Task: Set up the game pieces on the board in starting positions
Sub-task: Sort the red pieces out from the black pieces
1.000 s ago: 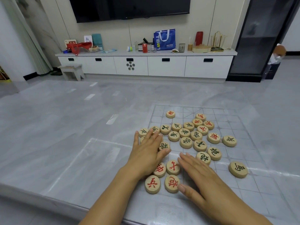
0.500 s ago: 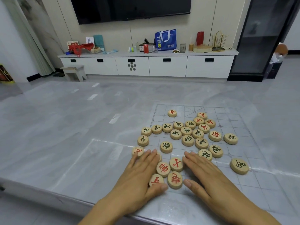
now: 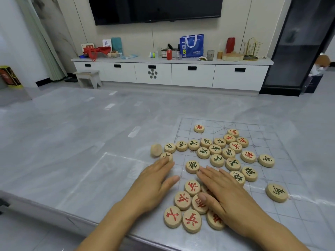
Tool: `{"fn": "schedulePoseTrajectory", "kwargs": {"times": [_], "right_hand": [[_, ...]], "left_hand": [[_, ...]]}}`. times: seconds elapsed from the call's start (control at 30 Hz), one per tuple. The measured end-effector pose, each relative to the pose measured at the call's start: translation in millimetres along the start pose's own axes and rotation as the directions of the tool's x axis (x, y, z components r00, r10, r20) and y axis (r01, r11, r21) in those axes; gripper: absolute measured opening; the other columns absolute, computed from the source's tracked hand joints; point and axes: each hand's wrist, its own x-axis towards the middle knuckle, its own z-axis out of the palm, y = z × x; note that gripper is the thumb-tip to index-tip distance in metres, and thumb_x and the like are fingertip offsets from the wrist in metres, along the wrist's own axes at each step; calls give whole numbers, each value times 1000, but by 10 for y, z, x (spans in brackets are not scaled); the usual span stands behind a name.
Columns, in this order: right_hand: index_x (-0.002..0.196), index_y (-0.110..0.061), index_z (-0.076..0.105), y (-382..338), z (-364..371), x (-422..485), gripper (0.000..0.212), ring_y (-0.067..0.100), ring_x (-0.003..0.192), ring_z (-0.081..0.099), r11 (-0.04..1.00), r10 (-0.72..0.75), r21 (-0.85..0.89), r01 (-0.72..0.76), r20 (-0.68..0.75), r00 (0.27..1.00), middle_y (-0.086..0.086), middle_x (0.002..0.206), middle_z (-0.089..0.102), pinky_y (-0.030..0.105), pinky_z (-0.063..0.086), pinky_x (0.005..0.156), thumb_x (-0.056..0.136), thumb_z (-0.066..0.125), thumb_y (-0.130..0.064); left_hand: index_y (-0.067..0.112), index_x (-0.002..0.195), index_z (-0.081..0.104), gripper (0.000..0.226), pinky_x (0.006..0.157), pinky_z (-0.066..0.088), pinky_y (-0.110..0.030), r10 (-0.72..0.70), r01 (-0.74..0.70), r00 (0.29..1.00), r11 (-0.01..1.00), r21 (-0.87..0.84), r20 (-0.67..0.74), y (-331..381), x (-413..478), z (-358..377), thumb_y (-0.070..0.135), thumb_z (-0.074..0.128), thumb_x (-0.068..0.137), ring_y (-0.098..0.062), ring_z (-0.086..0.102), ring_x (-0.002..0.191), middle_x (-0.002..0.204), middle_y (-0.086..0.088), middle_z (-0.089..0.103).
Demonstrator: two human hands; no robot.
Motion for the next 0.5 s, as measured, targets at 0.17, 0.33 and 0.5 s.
{"fn": "schedulePoseTrajectory", "kwargs": {"times": [0.17,0.33,0.5], "right_hand": [[136,-48,-3,72,-23,-125,87,-30,118,-27,999,22,49,-19,-60,998,-40,134,-17,1,-23,99,58,-20,-84],[133,-46,25,165,-13,-166,79,-20,131,-1,988,67,150,-39,-192,979,-33,141,9,3,-4,107,70,-4,-84],[130,-41,38,357,-44,-213,78,-15,129,14,984,120,163,-73,-303,945,-28,138,26,20,17,110,74,3,-83]], "left_hand": [[21,132,47,54,109,25,-34,-100,98,934,995,-24,-344,-170,147,-109,49,38,87,-19,31,135,145,1,39],[16,139,35,45,110,25,-34,-368,269,851,918,-292,-374,-399,463,-167,18,45,95,-21,31,136,149,-3,32],[25,141,34,46,105,28,-37,-429,444,859,896,-10,-281,-514,721,-69,24,41,95,-27,31,134,149,2,34]]}}
